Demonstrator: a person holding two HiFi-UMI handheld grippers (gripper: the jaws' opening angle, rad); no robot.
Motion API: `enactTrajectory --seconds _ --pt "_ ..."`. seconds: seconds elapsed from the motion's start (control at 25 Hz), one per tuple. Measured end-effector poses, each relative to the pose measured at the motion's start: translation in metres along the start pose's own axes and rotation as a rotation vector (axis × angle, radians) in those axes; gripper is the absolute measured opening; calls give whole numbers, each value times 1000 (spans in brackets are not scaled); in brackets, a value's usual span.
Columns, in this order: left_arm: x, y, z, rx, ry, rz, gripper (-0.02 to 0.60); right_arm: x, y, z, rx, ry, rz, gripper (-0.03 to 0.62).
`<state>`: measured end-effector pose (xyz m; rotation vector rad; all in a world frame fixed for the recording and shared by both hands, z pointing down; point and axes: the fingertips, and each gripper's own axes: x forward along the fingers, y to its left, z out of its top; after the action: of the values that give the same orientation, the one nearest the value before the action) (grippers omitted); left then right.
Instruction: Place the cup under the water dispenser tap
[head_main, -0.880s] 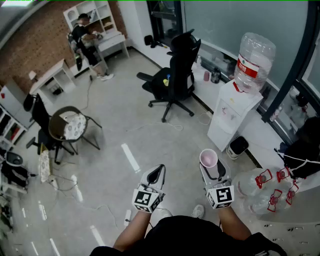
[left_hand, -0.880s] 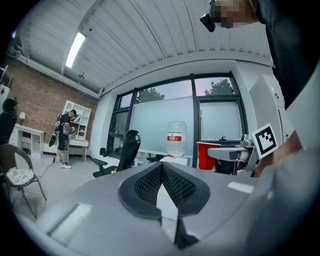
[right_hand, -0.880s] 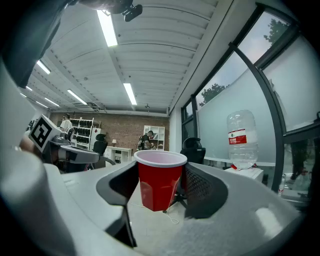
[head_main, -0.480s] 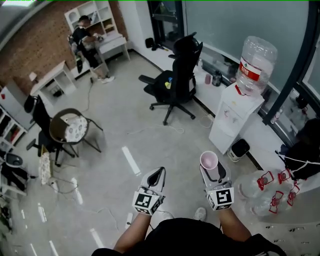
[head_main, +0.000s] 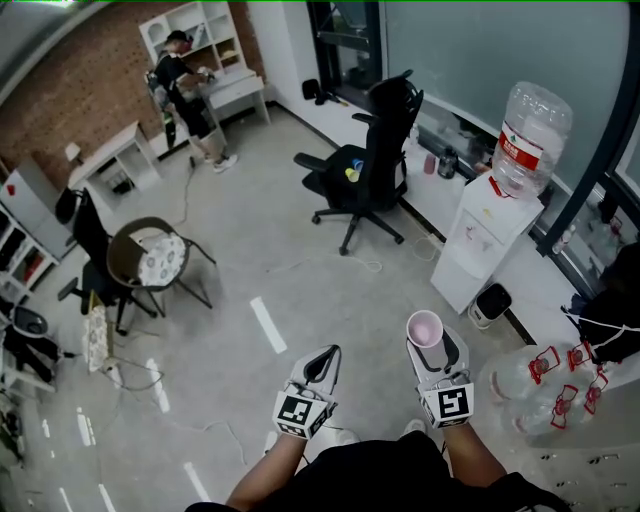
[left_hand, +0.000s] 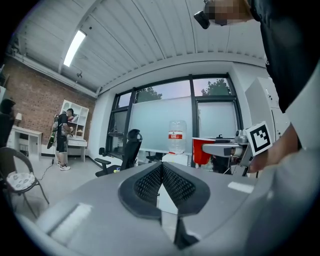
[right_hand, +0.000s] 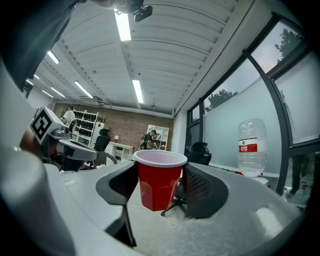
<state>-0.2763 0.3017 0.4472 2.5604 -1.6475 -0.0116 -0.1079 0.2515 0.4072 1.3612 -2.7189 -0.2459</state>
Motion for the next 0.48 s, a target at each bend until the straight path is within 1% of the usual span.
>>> enactTrajectory --seconds 0.08,0.2,0.32,0.48 --pt "0 7 -1 4 -7 -2 17 2 3 1 7 -5 -10 272" --pt "6 12 0 13 -6 -17 17 7 -4 -1 50 -9 -33 272" --pt "25 13 1 24 2 -41 17 16 -22 -2 71 -20 -57 272" --pt "58 13 9 44 2 -63 17 32 -57 -4 54 -24 -85 273"
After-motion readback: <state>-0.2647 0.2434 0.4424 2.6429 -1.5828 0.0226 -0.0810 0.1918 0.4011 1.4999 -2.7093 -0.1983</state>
